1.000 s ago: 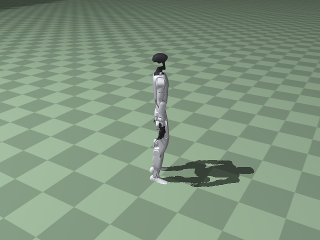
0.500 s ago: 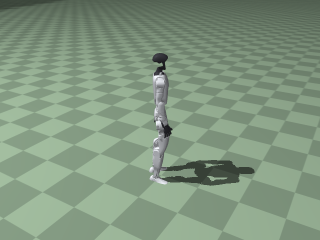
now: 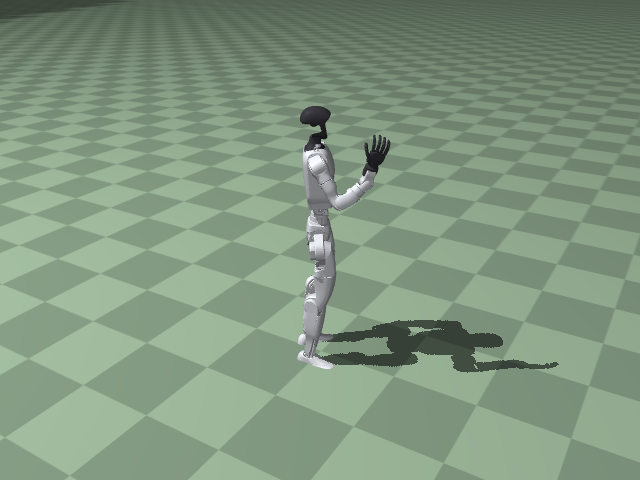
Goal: Upper body actions
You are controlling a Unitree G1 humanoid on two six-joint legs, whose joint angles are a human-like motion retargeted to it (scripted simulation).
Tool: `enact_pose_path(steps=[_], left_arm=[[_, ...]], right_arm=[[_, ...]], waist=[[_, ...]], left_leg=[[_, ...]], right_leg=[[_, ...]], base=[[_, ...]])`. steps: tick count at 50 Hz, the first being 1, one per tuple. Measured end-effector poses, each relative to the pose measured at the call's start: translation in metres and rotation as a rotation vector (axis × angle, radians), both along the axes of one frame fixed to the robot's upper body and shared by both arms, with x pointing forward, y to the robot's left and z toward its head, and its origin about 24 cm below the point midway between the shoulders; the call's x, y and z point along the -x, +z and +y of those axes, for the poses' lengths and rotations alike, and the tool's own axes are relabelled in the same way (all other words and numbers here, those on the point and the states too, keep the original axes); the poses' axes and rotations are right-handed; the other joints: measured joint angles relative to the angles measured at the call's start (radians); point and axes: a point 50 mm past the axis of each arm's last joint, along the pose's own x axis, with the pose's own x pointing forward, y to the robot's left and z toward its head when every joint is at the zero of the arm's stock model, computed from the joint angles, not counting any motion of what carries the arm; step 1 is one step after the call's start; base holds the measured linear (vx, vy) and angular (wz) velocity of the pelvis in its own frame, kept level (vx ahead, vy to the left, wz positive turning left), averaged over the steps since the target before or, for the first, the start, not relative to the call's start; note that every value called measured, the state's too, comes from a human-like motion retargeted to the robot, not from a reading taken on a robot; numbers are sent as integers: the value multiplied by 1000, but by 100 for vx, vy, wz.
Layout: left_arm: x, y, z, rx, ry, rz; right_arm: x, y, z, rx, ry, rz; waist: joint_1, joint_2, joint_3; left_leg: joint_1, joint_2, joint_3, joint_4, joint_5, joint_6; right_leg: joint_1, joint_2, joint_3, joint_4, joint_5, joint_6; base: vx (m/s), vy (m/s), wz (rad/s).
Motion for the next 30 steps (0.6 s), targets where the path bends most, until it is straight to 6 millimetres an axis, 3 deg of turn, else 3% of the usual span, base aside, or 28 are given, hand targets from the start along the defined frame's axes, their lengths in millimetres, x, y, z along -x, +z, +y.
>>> enact_pose_path(steps=[3, 7, 12, 17, 23, 30], left_arm=[[0, 0, 1, -3, 10, 3], [0, 0, 3, -9, 19, 1], [2, 1, 9, -26, 16, 9], [4, 1, 8, -31, 37, 16], [1, 1, 3, -21, 70, 3], [-1, 1, 5, -13, 52, -1]], right_arm=[[7, 44, 3, 18, -45, -155], [2, 89, 5, 11, -99, -240], [-20, 109, 10, 69, -65, -161], [-13, 99, 3, 142, -10, -160], [15, 70, -13, 110, -152, -249], [21, 23, -23, 382, -68, -63]], waist=[[7, -5, -6], [13, -10, -10], [10, -22, -27], [1, -28, -35], [-20, -17, -22], [-26, -14, -4]], left_leg=[[2, 0, 1, 1, -1, 0], [3, 2, -2, 1, -2, 0], [-6, 4, -17, 2, 0, 0], [-13, 5, -31, 3, 1, 0], [-13, 13, -30, 4, -1, 0], [-18, 15, -27, 6, 0, -1]], right_leg=[[2, 1, 0, 0, -1, 0], [5, 3, -1, 1, -3, 0], [8, 4, -12, -1, -8, 3], [11, 8, -24, -5, -13, 4], [11, 17, -24, -4, -14, 3], [7, 15, -23, -5, -10, 4]], base=[[0, 0, 0], [0, 0, 0], [4, -5, 15], [3, -2, 10], [0, 0, 0], [0, 0, 0]])
